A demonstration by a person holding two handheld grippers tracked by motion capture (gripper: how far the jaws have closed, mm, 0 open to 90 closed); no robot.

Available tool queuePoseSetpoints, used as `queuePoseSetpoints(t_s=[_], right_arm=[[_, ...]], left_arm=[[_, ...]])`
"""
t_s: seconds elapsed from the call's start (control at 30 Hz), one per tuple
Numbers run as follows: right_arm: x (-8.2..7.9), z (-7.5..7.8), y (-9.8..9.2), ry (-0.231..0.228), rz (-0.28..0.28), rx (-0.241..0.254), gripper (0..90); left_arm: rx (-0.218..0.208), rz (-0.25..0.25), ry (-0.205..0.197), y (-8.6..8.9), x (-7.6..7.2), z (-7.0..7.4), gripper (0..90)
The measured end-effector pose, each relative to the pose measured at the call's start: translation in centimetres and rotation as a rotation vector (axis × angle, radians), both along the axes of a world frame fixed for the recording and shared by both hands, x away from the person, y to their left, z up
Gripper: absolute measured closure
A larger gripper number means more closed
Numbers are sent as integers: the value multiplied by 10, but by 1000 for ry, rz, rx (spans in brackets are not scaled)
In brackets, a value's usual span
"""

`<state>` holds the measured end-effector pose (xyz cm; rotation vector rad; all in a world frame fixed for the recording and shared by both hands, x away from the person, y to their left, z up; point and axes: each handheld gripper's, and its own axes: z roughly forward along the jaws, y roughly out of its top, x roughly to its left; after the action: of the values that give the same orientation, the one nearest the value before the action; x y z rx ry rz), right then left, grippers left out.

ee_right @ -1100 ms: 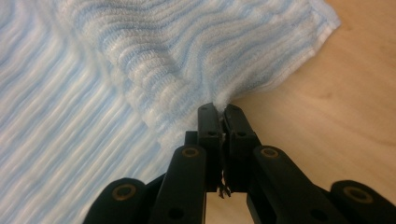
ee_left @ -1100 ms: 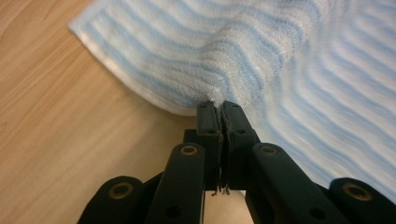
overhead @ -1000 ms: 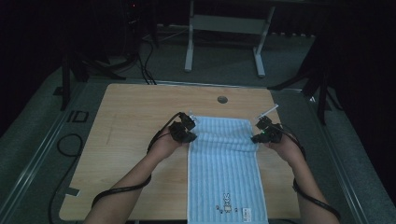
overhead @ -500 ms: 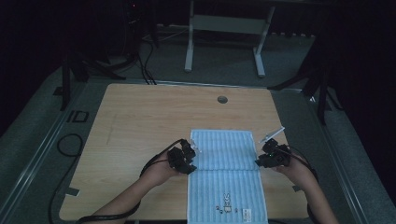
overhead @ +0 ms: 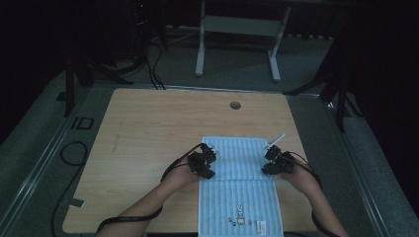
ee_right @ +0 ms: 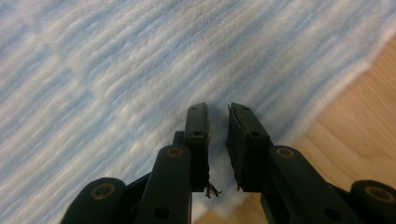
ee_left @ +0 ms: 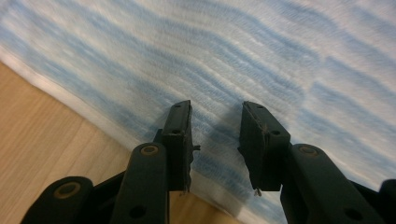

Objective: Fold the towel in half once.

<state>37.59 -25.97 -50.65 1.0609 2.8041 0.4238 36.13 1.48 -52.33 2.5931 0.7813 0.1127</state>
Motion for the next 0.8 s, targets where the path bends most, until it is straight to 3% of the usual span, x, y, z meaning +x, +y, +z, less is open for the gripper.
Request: queuePoseSetpoints(t_s=[0.13, 0.57, 0.8], right_arm=[[7, -8, 10, 19, 6, -13, 776], [10, -8, 48, 48, 69, -1, 755], [14, -9, 65, 38, 86, 8, 753]], left_arm=[[25, 7, -13, 8, 1, 1, 634], [19, 61, -6, 52, 3, 0, 618], [26, 87, 0, 69, 1, 1, 614]])
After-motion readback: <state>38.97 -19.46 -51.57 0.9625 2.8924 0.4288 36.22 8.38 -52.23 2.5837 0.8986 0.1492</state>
